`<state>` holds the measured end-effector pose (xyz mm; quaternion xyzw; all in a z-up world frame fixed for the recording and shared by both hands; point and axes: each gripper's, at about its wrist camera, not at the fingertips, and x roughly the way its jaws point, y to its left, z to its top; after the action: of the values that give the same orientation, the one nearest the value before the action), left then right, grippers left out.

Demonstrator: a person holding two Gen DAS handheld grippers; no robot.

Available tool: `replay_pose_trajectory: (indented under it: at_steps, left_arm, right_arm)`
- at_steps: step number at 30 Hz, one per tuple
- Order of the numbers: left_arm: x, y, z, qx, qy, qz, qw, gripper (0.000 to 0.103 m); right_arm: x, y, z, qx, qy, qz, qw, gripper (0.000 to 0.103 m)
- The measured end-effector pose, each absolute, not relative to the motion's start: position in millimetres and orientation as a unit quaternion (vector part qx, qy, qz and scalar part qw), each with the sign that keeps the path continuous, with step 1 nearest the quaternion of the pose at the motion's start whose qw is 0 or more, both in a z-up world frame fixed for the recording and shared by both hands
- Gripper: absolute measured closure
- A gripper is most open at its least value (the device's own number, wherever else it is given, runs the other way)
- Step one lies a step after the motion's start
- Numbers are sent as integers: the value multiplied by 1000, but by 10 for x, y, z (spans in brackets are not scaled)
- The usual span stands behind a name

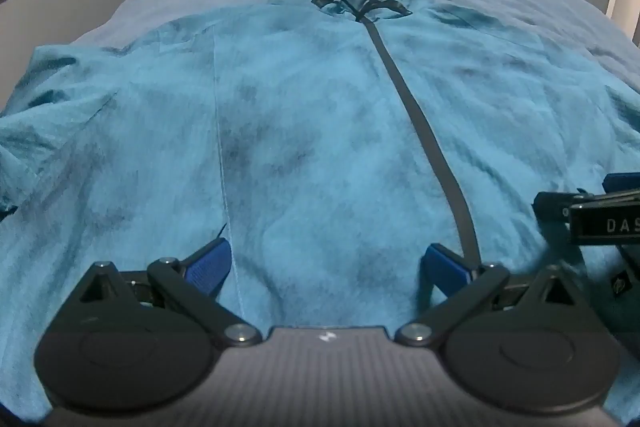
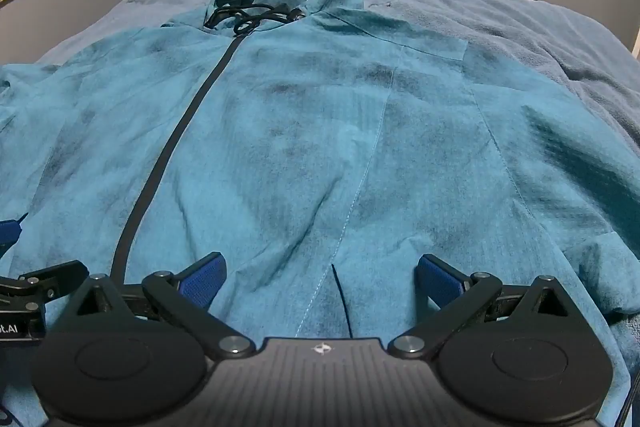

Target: Fold large clothes

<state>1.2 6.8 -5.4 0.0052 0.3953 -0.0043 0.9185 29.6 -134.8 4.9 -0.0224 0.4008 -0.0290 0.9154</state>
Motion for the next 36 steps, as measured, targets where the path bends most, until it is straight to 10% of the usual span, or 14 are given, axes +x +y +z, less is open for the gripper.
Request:
replay_pose_trajectory:
  at_steps: [36]
  left_arm:
    - [-20,66,-81,16,388,-3,922,0]
  right_arm:
    - [309,-1329,55,-26,406,-31,913,0]
